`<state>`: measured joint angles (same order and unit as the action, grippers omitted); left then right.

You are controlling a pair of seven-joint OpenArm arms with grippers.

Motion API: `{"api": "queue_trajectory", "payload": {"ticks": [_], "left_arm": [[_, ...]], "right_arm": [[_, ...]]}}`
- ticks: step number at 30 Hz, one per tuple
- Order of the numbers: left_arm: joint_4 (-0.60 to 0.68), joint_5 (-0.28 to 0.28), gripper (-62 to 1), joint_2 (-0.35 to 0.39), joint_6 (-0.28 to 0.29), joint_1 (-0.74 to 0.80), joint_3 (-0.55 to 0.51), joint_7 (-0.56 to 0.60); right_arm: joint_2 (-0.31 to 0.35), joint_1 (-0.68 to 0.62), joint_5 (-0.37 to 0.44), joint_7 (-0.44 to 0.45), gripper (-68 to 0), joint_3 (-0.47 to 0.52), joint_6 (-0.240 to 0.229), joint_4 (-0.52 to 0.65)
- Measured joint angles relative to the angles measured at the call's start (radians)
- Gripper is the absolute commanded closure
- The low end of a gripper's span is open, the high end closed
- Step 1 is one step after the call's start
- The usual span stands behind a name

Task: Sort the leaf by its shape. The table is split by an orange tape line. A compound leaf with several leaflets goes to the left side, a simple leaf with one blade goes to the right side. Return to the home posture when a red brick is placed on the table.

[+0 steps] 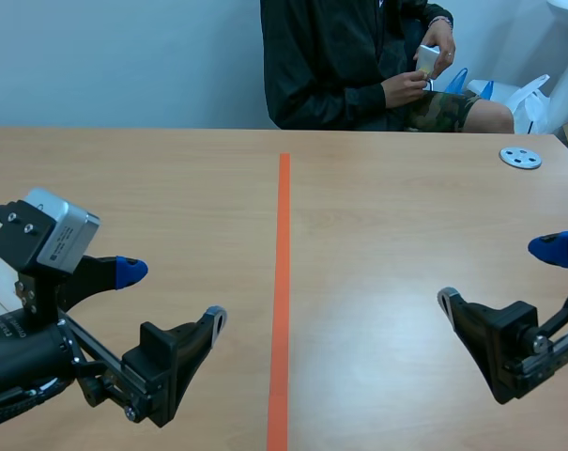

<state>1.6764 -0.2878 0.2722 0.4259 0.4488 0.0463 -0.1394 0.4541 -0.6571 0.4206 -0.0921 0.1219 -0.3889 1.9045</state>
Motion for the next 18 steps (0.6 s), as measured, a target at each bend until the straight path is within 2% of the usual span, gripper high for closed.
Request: {"api": "queue_trajectory", "payload": {"ticks": [18], "left_arm": [[0.0,0.0,-62.3,-0.006,0.0,0.0,-0.001,0.002]], "right_arm": [[0.0,0.0,0.0,0.0,-67.9,0.0,0.0,0.0]]}}
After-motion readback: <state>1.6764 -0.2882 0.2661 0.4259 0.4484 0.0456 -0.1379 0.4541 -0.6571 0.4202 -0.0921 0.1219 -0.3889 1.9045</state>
